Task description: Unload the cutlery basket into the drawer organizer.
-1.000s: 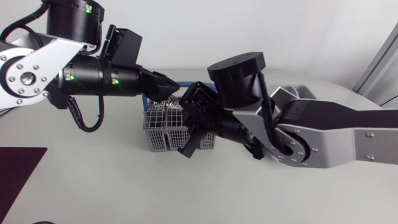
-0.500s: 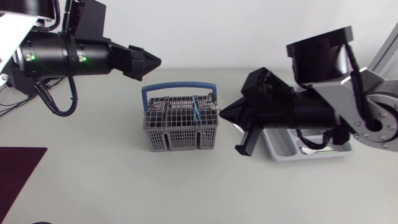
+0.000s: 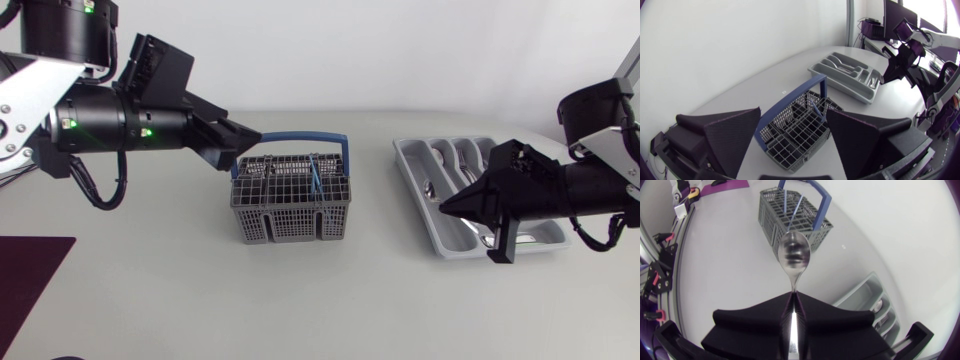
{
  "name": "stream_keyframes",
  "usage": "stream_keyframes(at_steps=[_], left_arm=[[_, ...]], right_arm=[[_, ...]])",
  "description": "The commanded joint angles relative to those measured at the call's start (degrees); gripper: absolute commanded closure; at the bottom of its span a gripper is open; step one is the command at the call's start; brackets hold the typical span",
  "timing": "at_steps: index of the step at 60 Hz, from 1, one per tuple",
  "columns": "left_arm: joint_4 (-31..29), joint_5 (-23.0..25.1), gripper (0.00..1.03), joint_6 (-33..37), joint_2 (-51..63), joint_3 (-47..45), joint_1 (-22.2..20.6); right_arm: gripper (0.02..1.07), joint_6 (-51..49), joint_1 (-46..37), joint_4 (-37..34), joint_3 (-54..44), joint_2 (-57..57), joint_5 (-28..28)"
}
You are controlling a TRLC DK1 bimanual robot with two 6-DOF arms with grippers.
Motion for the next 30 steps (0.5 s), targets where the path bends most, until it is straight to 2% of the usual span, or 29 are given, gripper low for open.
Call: stream_keyframes(at_steps=[1,11,30], left_arm=[[-0.16,-0.29,0.06,2.73,0.31,-1.77,-1.1],[-0.16,-0.29,0.06,3.78,1.1,-2.38,-1.98],[1.78,-1.35,0.06,6.59,3.3,-3.97,-3.21]], right_arm=[[1.01,-10.04,-3.92,-2.23,-0.38,2.9,-1.11],[1.01,-21.64,-10.34,-6.71,1.03,8.17,-2.08],[1.01,-38.96,-21.41,-8.38,5.51,17.66,-0.85]])
